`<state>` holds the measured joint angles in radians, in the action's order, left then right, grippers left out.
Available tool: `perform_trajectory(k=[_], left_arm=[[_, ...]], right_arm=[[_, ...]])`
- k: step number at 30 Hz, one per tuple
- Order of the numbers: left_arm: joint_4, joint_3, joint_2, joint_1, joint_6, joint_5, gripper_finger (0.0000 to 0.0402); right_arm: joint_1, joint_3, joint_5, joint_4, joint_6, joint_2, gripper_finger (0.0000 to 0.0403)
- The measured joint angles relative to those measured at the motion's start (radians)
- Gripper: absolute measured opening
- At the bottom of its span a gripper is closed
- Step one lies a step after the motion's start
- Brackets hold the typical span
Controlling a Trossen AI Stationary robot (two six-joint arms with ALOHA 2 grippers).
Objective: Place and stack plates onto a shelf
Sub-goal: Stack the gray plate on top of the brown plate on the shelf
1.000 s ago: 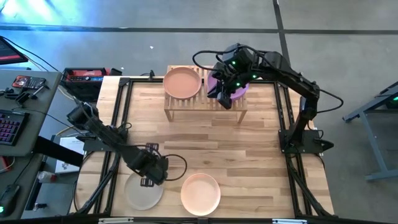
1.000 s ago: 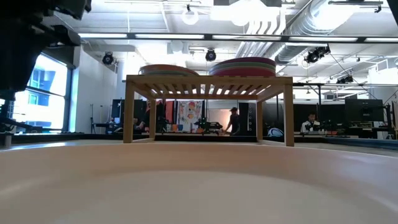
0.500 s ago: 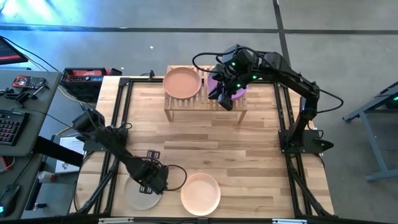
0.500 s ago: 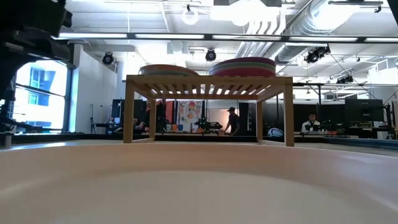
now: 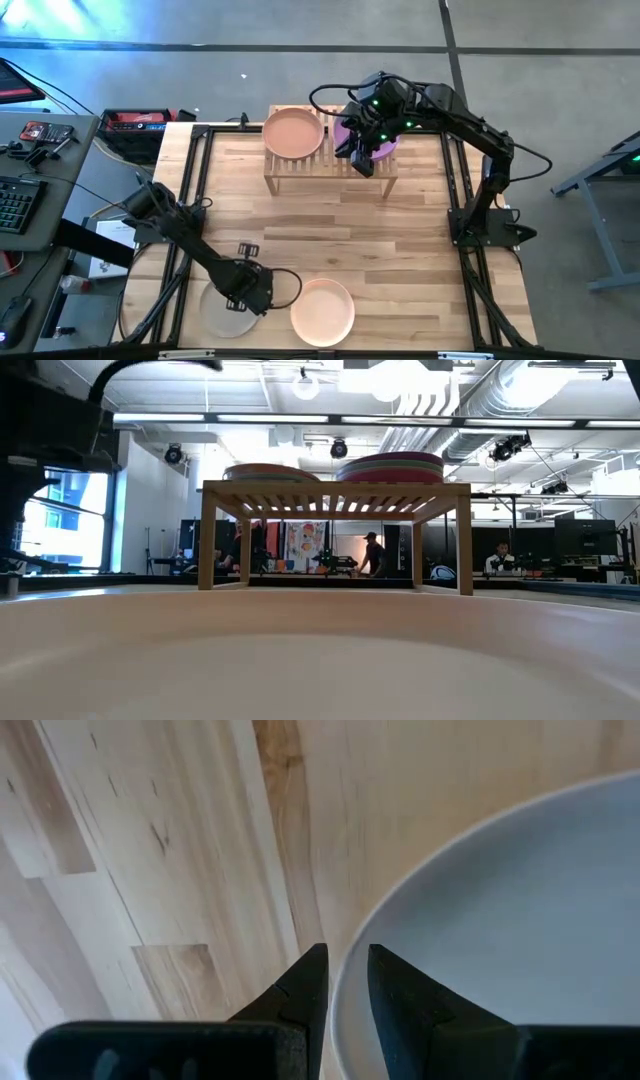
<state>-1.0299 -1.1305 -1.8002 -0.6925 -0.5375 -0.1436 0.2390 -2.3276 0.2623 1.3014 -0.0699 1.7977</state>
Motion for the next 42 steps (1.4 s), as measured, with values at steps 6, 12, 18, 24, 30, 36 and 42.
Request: perform_trajectory(k=[6,12,18,24,30,36,42], left_arm=[[0.009,0.000,-0.037,0.005,0.043,0.019,0.0065],[0.015,0.000,-0.062,0.006,0.044,0.037,0.0065],[0.037,0.000,-0.061,0.006,0.044,0.050,0.0058],[0.034,0.000,-0.059,0.027,0.037,0.114,0.0011],[0.032,-0.001,-0.059,0.059,0.041,0.146,0.0005],[-0.006,0.000,-0.014,0.101,0.035,0.169,0.0002],[-0.075,0.000,0.093,0.170,-0.012,0.163,0.0001]], right_arm=[[0.000,0.000,0.000,0.000,0.000,0.000,0.0042],[0.000,0.000,0.000,0.001,0.000,0.000,0.0042],[0.000,0.000,-0.001,0.001,0.000,0.000,0.0042],[0.000,0.000,-0.001,0.002,0.011,0.000,0.0042],[0.000,0.000,-0.001,0.002,0.011,0.000,0.0042],[0.000,0.000,-0.002,0.010,0.026,0.000,0.0042],[0.000,0.000,-0.004,0.028,0.026,0.000,0.0042]])
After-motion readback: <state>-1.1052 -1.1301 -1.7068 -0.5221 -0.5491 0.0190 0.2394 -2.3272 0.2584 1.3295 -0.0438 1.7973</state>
